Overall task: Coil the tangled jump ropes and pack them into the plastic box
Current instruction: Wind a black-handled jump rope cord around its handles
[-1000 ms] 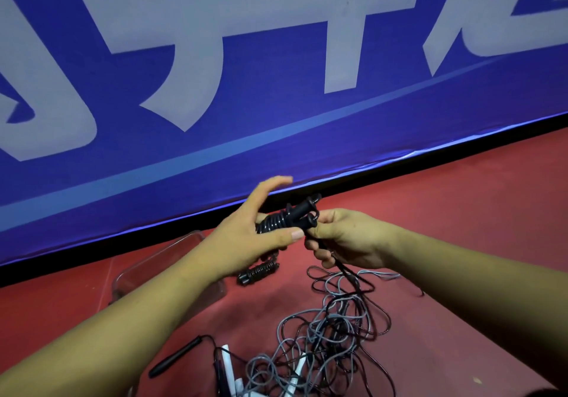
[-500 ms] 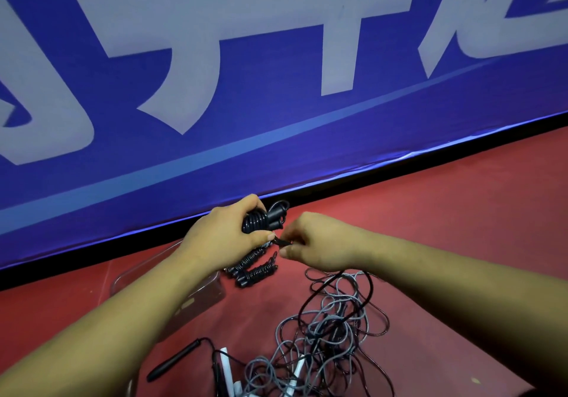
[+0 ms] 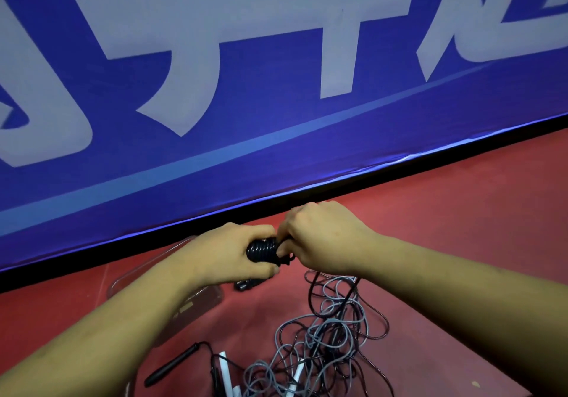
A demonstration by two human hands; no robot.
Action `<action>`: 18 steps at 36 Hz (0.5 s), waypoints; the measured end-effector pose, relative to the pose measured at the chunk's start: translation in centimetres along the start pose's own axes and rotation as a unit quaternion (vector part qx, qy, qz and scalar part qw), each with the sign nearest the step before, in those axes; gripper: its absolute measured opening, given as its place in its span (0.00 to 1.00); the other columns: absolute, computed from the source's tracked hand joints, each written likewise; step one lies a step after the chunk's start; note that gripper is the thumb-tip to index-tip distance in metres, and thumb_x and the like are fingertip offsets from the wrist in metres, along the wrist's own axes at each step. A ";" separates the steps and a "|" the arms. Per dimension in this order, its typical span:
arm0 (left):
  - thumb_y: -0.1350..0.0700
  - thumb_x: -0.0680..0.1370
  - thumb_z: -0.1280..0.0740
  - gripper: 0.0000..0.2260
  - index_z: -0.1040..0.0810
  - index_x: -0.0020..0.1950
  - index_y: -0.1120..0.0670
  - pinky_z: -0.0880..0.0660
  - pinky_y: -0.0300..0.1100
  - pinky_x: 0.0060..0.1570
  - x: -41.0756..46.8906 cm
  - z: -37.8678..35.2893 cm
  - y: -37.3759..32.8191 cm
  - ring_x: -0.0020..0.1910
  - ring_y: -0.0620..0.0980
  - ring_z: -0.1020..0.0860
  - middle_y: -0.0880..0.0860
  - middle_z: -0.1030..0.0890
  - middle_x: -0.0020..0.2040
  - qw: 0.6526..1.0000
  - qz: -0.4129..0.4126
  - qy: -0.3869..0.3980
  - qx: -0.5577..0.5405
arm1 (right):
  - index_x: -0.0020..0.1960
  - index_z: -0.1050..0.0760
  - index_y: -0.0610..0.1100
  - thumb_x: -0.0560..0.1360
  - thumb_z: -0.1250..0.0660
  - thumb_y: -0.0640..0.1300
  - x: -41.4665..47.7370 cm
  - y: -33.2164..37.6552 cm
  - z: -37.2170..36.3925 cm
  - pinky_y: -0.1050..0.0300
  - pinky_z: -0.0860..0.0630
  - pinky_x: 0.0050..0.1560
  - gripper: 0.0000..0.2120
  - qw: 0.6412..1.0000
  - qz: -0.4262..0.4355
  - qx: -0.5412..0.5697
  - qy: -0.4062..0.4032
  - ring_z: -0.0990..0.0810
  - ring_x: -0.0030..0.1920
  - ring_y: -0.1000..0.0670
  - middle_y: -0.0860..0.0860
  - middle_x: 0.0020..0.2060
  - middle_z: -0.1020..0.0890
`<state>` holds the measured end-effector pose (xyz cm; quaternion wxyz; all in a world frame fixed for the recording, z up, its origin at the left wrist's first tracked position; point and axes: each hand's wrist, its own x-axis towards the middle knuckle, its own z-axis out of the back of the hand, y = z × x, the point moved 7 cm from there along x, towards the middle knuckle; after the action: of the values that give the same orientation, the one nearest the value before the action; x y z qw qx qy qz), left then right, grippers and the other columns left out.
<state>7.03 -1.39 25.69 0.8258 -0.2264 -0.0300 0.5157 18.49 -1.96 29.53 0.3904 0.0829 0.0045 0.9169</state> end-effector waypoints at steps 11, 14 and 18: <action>0.33 0.69 0.31 0.19 0.23 0.50 0.45 0.26 0.44 0.34 -0.5 -0.3 -1.4 0.34 0.46 0.22 0.47 0.20 0.34 0.999 -0.033 0.008 0.019 | 0.39 0.28 0.43 0.65 0.20 0.46 0.0 -2.8 -1.0 0.60 0.35 0.31 0.17 0.939 -0.087 0.330 0.037 0.30 0.32 0.54 0.52 0.31 0.25; 0.34 0.68 0.31 0.20 0.23 0.48 0.48 0.25 0.51 0.37 -0.9 -0.2 -2.1 0.33 0.49 0.23 0.51 0.21 0.34 0.996 -0.056 -0.016 -0.066 | 0.42 0.23 0.40 0.71 0.25 0.37 -0.9 -4.2 -2.8 0.62 0.31 0.31 0.07 0.838 -0.115 0.531 0.059 0.28 0.30 0.53 0.47 0.31 0.23; 0.39 0.69 0.28 0.18 0.22 0.49 0.51 0.23 0.56 0.40 -1.0 -0.5 -2.6 0.35 0.55 0.21 0.54 0.19 0.35 0.983 -0.055 -0.044 -0.168 | 0.44 0.22 0.40 0.77 0.33 0.34 -1.8 -4.9 -5.3 0.61 0.29 0.31 0.05 0.765 -0.150 0.620 0.092 0.26 0.29 0.53 0.49 0.30 0.22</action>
<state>8.90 -3.38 26.53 0.8011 -0.3370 -0.1653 0.4663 22.41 0.45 23.70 0.3846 0.2207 0.6202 0.6471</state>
